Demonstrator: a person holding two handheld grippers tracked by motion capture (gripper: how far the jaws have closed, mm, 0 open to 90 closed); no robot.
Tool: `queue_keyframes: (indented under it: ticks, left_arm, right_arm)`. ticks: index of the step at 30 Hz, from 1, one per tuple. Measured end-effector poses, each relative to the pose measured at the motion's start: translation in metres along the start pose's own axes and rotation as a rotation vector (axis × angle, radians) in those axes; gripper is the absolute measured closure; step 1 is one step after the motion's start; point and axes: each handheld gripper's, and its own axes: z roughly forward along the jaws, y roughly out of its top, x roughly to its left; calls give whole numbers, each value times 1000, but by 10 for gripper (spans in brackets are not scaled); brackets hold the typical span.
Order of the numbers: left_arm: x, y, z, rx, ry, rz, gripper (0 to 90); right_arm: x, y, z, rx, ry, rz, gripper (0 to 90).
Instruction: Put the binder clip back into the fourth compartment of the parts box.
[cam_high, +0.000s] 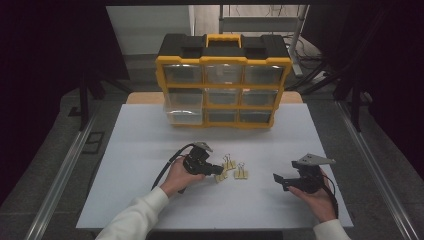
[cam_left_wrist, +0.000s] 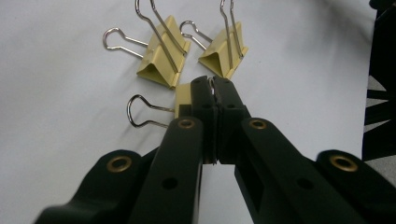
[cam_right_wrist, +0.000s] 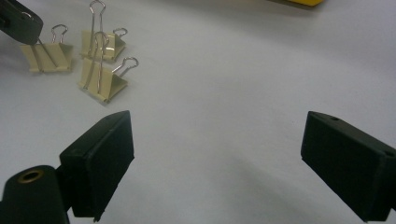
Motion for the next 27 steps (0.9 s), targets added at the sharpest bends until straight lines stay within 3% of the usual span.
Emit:
queue_keyframes:
  ticks: [9,27]
  left_arm:
    - [-5,1,-9,-37,-10,27,889]
    - [-11,-1,-30,-91,14,62,888]
  right_arm:
    - [0,0,0,-2,-3,-1,99]
    - [0,0,0,1,-4,-4,99]
